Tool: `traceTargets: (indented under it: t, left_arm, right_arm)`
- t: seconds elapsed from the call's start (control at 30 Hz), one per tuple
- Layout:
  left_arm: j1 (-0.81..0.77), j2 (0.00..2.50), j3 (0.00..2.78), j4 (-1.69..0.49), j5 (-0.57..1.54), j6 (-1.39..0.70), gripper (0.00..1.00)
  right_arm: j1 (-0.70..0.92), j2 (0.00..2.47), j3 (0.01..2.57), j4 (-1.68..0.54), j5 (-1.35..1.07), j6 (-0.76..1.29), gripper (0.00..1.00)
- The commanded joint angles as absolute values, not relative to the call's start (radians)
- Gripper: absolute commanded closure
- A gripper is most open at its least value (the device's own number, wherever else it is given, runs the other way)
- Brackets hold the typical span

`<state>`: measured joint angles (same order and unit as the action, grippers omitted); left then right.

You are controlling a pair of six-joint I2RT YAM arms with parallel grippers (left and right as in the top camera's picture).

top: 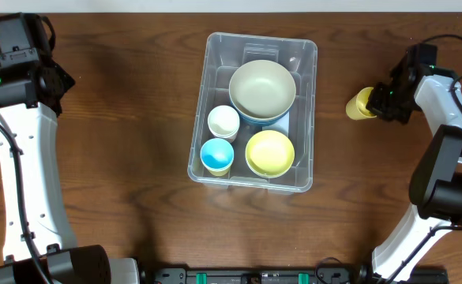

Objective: Pack container

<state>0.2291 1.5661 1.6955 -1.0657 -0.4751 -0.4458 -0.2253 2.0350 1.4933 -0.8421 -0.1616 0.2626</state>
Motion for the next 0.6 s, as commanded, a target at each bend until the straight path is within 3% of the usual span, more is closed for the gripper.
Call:
traceTargets:
  t: [0.0,0.3,0.57]
  left_arm:
    - [0.233,1.570,1.699,-1.065,-0.490,-0.455,0.02]
    - [0.233,1.570,1.699,-1.065,-0.490,-0.455,0.02]
    - [0.233,1.570,1.699,-1.065,-0.490,-0.455,0.02]
  right_arm:
    - [-0.215,1.930,1.550,-0.874,-0.169,0.261,0.98]
    - [-0.103,1.647,1.666,-1.037,-0.169,0.245,0.96]
    - [0.262,1.467,1.727,-1.018,-0.126,0.246,0.96]
